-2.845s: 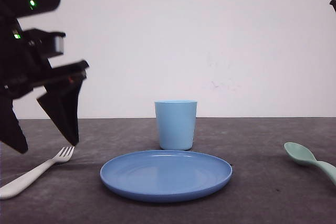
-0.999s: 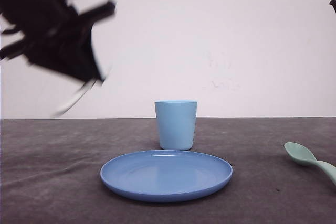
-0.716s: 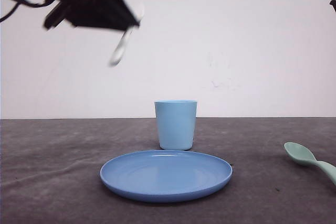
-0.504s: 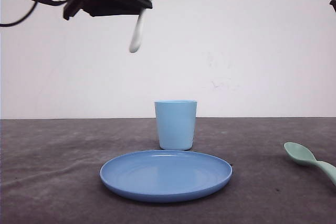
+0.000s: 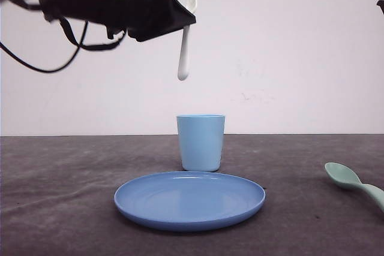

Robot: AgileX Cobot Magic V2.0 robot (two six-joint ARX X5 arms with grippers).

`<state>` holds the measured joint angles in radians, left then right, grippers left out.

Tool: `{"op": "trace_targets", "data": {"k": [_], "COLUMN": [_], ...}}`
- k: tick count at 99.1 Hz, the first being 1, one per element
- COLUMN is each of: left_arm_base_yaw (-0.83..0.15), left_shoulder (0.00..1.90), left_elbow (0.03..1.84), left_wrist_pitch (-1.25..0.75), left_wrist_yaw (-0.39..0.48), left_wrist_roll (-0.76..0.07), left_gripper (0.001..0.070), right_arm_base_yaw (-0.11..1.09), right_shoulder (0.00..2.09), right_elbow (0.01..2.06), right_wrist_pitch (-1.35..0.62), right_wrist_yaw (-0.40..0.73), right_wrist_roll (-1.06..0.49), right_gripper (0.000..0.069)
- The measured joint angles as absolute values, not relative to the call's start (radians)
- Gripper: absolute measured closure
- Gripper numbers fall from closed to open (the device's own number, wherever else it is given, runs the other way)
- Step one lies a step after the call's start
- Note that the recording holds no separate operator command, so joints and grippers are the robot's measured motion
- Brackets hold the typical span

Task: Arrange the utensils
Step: 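Lift the white fork with the left gripper and carry it over the cup, then lower the fork into the light blue cup and open the left gripper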

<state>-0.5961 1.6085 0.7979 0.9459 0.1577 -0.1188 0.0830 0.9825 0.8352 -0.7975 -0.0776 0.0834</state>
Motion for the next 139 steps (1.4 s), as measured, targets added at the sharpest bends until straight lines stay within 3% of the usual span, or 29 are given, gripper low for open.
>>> {"op": "trace_targets", "data": {"k": [65,139], "left_arm_base_yaw": [-0.596,-0.608], "left_shoulder": [1.860,1.874], "left_elbow": [0.912,0.912], "left_wrist_pitch": [1.005,0.819], "left_wrist_yaw": [0.158,0.188], "left_wrist_roll": [-0.067,-0.001], "left_gripper": [0.0669,0.0669], "right_arm_base_yaw": [0.083,0.083], "right_shoulder": [0.982,0.982], "right_elbow": [0.835,0.835], "right_wrist_pitch": [-0.804,-0.805], "right_wrist_yaw": [-0.078,-0.077], "right_wrist_roll": [0.087,0.087], "right_gripper": [0.0012,0.0012]}}
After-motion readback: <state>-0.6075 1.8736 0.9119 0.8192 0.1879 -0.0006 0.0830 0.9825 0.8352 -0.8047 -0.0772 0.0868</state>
